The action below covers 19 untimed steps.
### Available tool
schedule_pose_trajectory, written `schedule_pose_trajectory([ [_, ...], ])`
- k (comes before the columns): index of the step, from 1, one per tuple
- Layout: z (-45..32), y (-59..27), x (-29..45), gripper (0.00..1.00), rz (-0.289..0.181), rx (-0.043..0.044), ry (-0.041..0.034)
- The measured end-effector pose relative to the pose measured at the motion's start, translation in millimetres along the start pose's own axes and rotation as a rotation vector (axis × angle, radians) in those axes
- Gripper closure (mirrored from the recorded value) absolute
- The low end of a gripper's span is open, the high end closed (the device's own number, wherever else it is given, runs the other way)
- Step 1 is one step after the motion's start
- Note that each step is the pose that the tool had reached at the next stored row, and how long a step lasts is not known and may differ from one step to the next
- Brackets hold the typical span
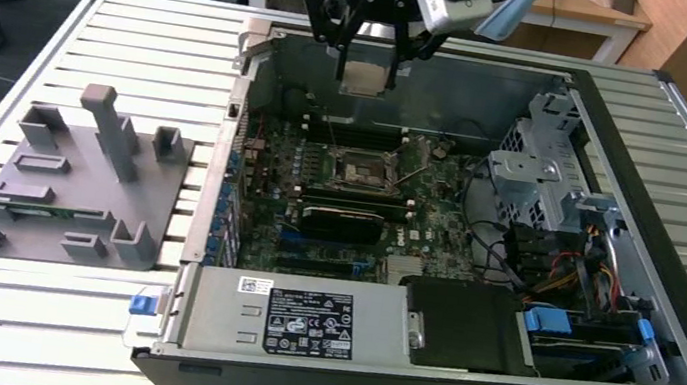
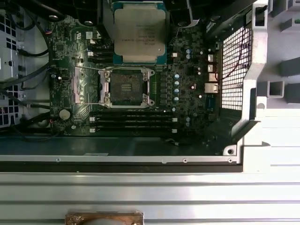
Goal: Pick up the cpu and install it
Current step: 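Place the cpu into insertion slot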
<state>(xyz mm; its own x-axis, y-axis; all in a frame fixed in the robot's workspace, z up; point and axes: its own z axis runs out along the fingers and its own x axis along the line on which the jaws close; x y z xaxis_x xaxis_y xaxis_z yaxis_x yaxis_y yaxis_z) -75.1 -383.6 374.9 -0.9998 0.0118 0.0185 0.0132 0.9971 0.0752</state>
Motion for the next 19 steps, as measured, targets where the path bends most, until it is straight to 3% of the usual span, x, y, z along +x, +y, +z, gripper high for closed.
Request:
schedule_pose_trajectory([
  [4, 0.2, 0.1, 0.0, 0.47, 0.033, -0.0005, -0.0025],
  [14, 1.8, 0.0, -0.1, 0.47, 0.204, -0.0030, -0.0155],
  [19, 2.2, 0.0, -0.1, 0.47, 0.267, -0.0042, -0.0202],
])
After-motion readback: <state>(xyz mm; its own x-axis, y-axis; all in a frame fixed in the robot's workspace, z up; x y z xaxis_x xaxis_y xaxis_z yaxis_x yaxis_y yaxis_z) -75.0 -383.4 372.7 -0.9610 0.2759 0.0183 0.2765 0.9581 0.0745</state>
